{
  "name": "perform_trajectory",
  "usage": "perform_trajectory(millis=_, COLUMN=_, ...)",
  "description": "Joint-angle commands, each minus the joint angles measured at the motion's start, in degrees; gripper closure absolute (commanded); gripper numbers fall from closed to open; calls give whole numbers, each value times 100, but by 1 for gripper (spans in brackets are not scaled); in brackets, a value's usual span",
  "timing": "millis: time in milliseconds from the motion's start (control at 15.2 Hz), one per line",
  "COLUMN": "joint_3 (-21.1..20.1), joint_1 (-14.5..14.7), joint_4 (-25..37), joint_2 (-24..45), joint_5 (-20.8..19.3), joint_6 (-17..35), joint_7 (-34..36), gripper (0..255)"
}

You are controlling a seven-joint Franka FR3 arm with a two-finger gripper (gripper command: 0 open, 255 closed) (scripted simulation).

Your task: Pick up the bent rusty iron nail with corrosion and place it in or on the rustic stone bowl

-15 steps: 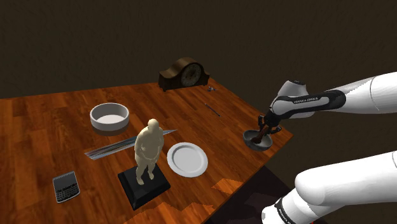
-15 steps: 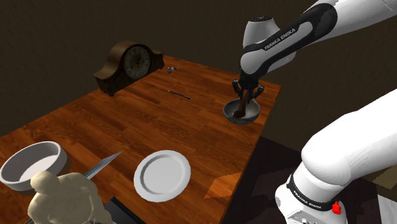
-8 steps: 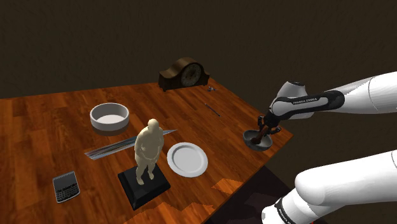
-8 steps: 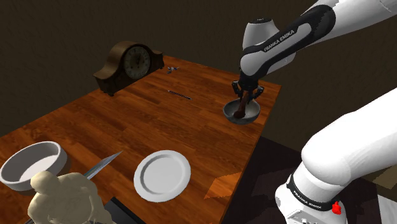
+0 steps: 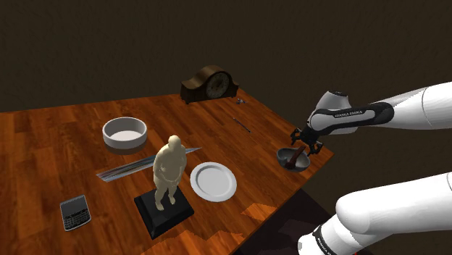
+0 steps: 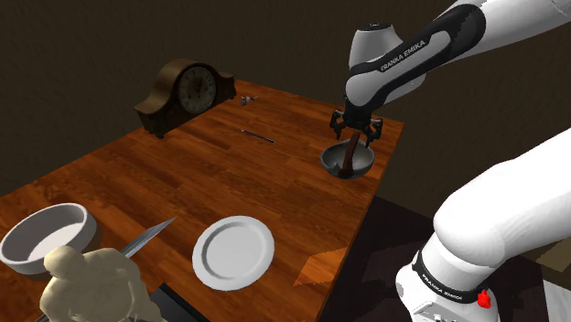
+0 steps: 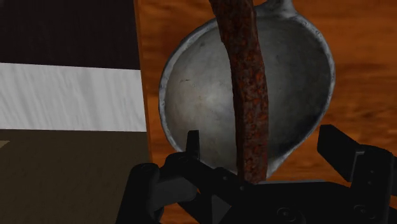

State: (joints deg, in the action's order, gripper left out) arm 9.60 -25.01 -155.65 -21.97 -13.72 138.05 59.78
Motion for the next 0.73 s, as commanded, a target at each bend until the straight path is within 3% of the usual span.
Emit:
perform_trajectory(millis=0, joint_3=-36, joint_1=23, joint_4=107, joint_2=-266, joint_5=47, joint_6=-380, joint_7=-23, gripper=0)
perform_trajectory(millis=132, joint_3=-85, joint_1=53, joint_4=268, joint_2=-533, joint_5=104, joint_6=-810, joint_7=-43, gripper=0)
perform_trajectory(millis=660, joint_3=-85, joint_1=52, joint_4=268, joint_2=-533, joint_5=104, joint_6=-810, joint_7=-43, gripper=0)
